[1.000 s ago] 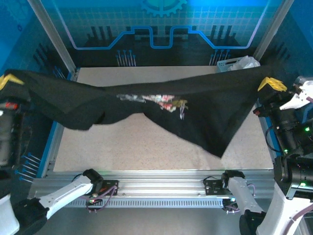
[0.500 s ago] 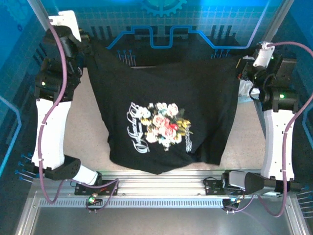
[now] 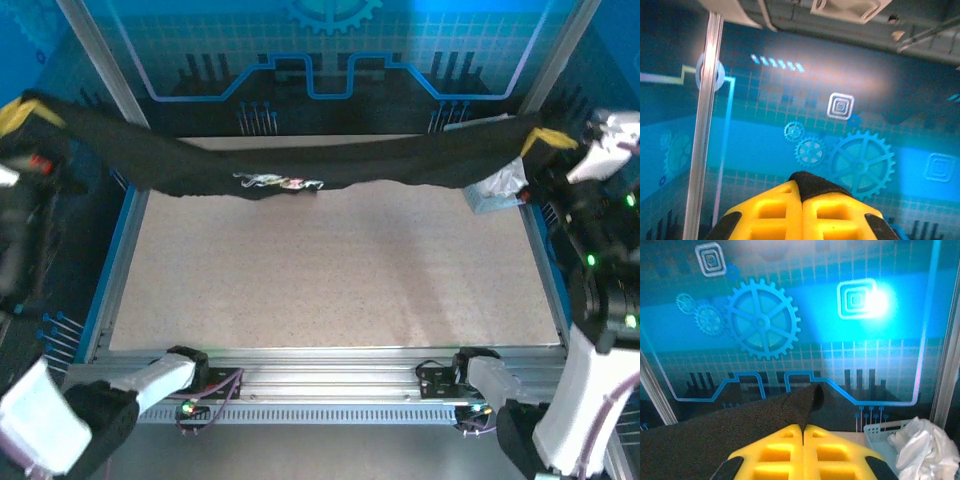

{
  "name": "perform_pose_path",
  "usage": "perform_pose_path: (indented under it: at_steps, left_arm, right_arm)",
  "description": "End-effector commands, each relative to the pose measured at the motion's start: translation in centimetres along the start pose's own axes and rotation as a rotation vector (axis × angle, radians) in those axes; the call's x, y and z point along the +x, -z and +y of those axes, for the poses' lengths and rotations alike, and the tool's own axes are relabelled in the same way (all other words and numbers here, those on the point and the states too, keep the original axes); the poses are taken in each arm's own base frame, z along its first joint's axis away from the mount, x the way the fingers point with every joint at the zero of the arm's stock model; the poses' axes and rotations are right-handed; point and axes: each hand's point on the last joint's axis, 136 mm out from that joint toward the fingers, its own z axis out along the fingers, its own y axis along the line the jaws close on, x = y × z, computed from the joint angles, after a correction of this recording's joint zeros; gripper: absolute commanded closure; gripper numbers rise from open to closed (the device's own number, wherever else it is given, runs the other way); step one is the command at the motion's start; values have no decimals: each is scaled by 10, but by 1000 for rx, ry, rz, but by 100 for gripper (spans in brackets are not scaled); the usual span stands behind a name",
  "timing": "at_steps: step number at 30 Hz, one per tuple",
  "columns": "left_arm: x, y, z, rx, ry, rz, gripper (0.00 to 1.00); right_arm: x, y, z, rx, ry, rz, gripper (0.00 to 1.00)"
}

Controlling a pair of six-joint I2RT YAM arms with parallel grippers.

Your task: Fold the inside-out t-shirt

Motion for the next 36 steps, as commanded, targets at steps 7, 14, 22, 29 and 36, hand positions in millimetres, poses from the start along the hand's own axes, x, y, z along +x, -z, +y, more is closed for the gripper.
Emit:
perform_pose_path:
  at_steps: [7, 14, 22, 29, 36]
  left_arm:
    - [-30, 5, -5, 26, -5, -87, 100]
    - [49, -134, -6, -129, -149, 76, 100]
    - [227, -300, 18, -152, -169, 302, 100]
    - [412, -402, 44, -138, -177, 369, 79]
    - [462, -401, 45, -126, -39, 462, 45]
  right_arm:
    - [-27, 64, 12, 49, 72, -108, 100]
    - [-7, -18, -11, 38, 42, -12, 100]
    - [105, -201, -40, 69, 81, 260, 100]
    - [248, -385, -72, 132, 35, 463, 99]
    - [317, -442, -91, 173, 30, 593, 65]
